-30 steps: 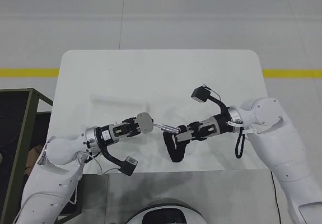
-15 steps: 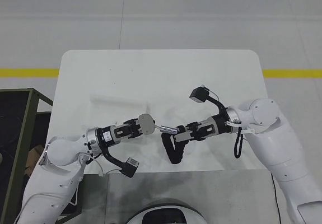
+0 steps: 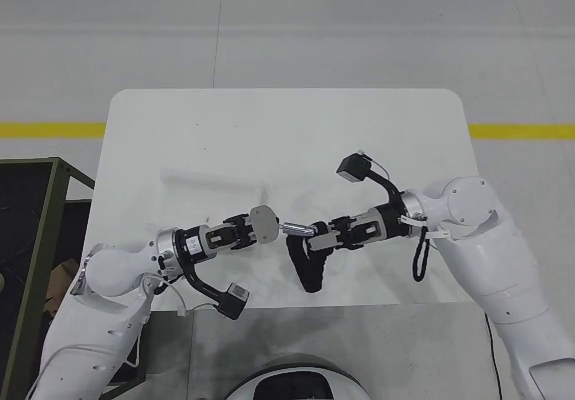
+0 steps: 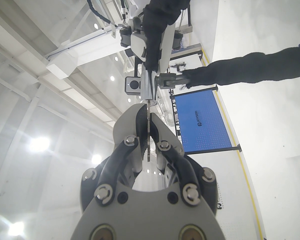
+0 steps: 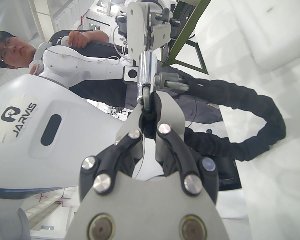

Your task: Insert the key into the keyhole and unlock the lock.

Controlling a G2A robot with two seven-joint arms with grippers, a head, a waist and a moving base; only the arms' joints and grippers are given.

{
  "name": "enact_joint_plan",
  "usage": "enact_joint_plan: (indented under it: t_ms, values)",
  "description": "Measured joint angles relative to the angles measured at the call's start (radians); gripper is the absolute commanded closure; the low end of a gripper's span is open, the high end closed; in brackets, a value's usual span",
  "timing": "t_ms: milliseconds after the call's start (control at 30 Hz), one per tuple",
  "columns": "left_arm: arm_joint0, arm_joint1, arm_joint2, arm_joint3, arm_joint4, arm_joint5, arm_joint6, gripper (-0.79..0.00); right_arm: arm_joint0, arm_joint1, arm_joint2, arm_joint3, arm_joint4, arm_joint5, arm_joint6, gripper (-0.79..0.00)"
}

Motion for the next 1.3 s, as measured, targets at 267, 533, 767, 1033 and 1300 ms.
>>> enact_joint_plan:
  t_ms: [267, 533, 767, 1033, 1300]
  values:
    - [0.001, 0.0, -0.002, 0.005, 0.002, -0.004, -0.003, -0.785, 0.003, -0.002, -0.006, 0.002, 0.003, -0.002, 0.002, 0.0]
    - [0.014, -0.004, -0.029, 0.014, -0.064, -0.013, -0.06, -0.785, 0.003, 0.001, 0.02, 0.01, 0.013, -0.01, 0.0, 0.0]
    - [0.015, -0.005, -0.043, 0.028, -0.075, -0.106, -0.116, 0.0, -0.008, 0.007, 0.046, 0.0, 0.022, -0.004, 0.014, 0.0]
    - [0.009, -0.007, -0.024, 0.023, -0.053, -0.089, -0.099, 0.0, -0.009, 0.008, 0.044, -0.002, 0.019, -0.004, 0.01, 0.0]
    - [0.007, -0.007, -0.019, 0.019, -0.04, -0.066, -0.076, 0.0, -0.012, 0.007, 0.037, -0.004, 0.021, -0.006, 0.001, 0.0]
